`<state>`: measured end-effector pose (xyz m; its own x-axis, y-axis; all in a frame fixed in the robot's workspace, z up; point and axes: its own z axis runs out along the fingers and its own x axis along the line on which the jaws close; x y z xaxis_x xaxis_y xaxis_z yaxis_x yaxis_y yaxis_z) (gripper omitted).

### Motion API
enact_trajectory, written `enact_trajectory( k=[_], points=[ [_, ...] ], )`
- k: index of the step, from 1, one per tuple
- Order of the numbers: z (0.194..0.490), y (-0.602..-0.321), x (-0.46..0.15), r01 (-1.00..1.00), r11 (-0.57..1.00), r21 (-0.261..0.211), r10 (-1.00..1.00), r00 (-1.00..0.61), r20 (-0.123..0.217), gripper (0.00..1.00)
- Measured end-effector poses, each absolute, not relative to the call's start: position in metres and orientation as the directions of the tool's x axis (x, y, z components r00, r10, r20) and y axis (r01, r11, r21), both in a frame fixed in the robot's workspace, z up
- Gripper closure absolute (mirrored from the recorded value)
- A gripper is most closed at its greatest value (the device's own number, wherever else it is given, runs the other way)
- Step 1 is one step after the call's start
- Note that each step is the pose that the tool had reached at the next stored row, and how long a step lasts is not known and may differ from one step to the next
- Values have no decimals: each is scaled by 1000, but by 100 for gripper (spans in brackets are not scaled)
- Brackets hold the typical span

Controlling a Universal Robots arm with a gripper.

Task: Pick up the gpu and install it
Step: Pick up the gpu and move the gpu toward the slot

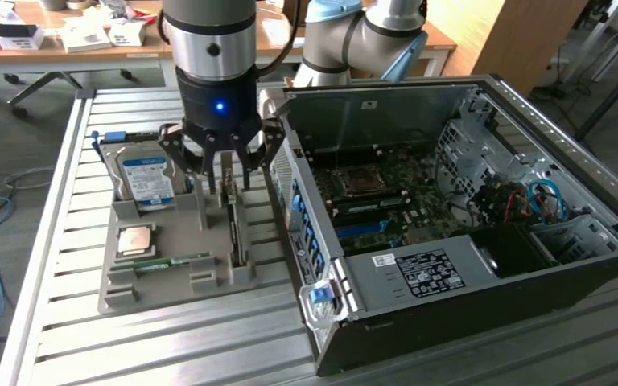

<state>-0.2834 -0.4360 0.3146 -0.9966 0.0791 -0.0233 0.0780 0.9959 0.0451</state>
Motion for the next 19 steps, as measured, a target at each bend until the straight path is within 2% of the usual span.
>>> enact_trajectory(
  k=[19],
  points=[
    [291,-436,-283,78,996,45,79,-997,-23,51]
  ],
)
